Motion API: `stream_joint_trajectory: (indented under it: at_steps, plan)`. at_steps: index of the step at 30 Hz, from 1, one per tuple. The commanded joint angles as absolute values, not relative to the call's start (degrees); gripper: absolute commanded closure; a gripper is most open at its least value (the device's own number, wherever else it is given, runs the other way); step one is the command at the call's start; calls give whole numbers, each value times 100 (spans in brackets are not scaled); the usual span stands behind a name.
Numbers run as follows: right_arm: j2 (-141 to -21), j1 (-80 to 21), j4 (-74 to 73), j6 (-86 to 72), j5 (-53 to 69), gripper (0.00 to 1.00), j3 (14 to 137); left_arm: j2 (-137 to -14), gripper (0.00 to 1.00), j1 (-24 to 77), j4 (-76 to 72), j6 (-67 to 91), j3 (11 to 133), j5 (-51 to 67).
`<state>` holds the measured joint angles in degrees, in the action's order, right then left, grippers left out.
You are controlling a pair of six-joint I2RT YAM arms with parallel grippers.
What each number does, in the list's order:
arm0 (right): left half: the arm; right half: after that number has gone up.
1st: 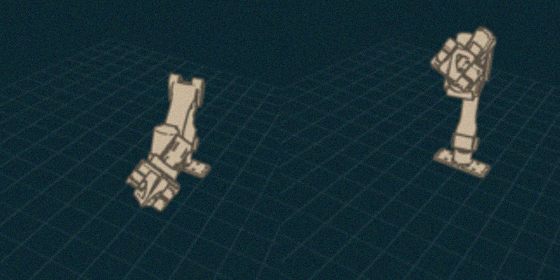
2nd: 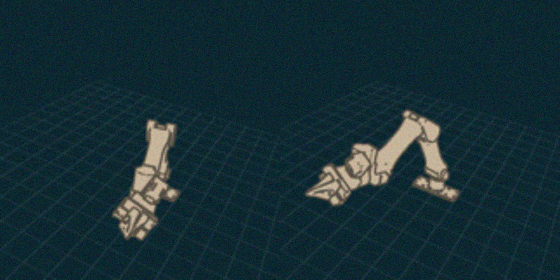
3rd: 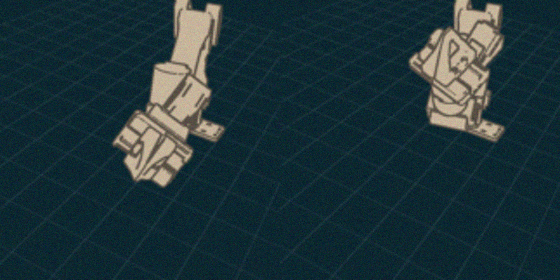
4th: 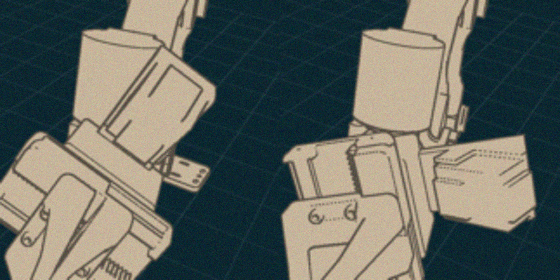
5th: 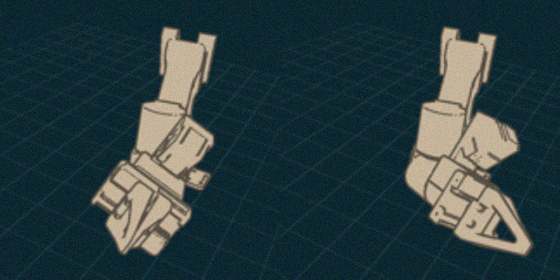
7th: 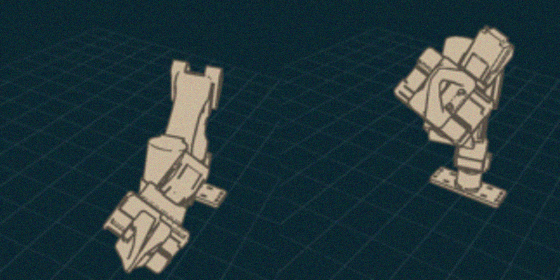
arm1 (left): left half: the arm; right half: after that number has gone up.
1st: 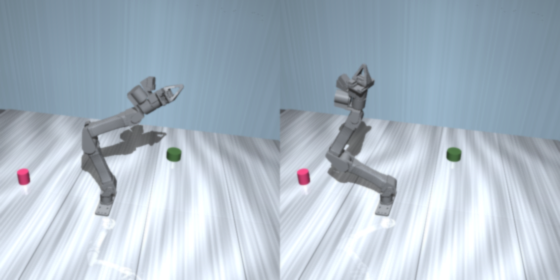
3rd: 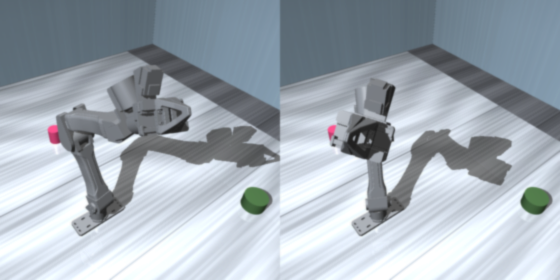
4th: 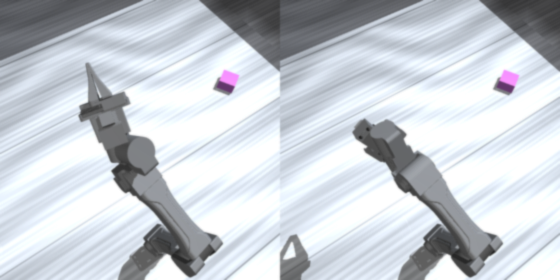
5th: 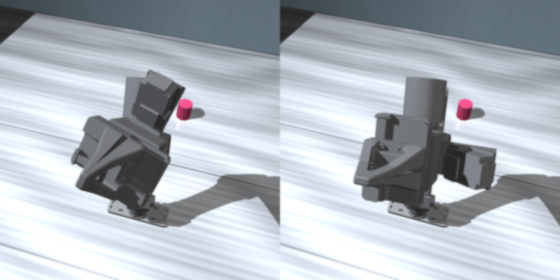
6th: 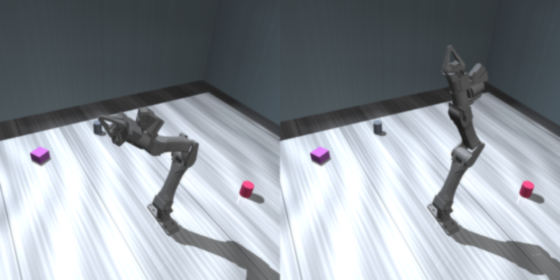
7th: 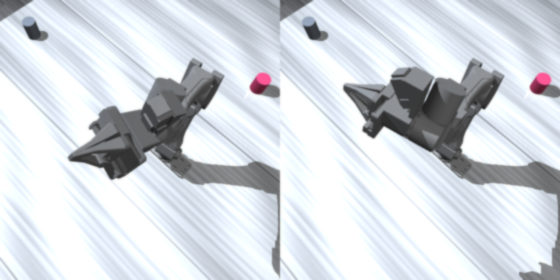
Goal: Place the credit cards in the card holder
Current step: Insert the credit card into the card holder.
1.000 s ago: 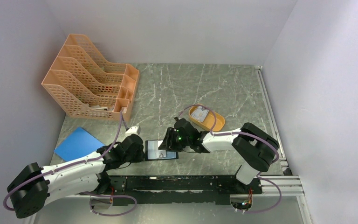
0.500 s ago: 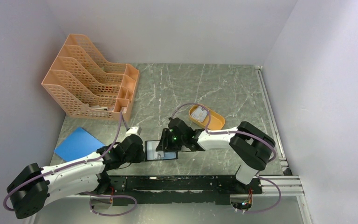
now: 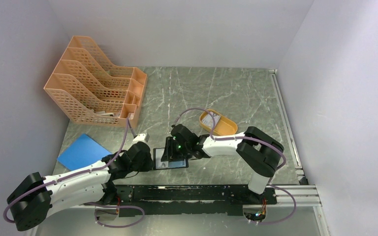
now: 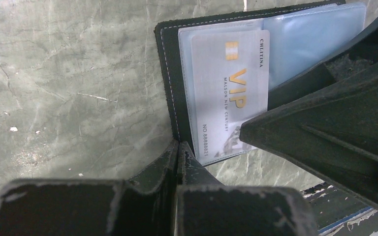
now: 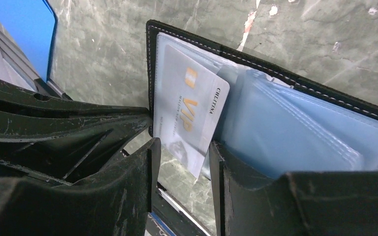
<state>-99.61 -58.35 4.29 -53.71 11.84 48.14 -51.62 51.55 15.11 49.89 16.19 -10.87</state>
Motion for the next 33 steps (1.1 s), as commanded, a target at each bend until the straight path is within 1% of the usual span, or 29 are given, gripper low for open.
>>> stream_joint_trajectory:
  at_steps: [1,11,17,22,33]
  plan:
    - [-10104,-5931,222,-5235,1165,55,4979,-5115,95,5127,1212,4966,1551,-894]
    - [-10201,-6083,36,-4984,984,53,5260,-5063,95,5130,1213,4957,1519,-909]
    - [-10208,-6126,-166,-4948,831,48,5341,-5044,95,5124,1306,4927,1607,-999]
    - [-9919,-6116,-406,-4951,565,44,5299,-4873,95,5127,1668,4856,1764,-1306]
    - [-9356,-6069,-927,-4867,198,40,5407,-4680,93,5131,2057,4863,2007,-1574]
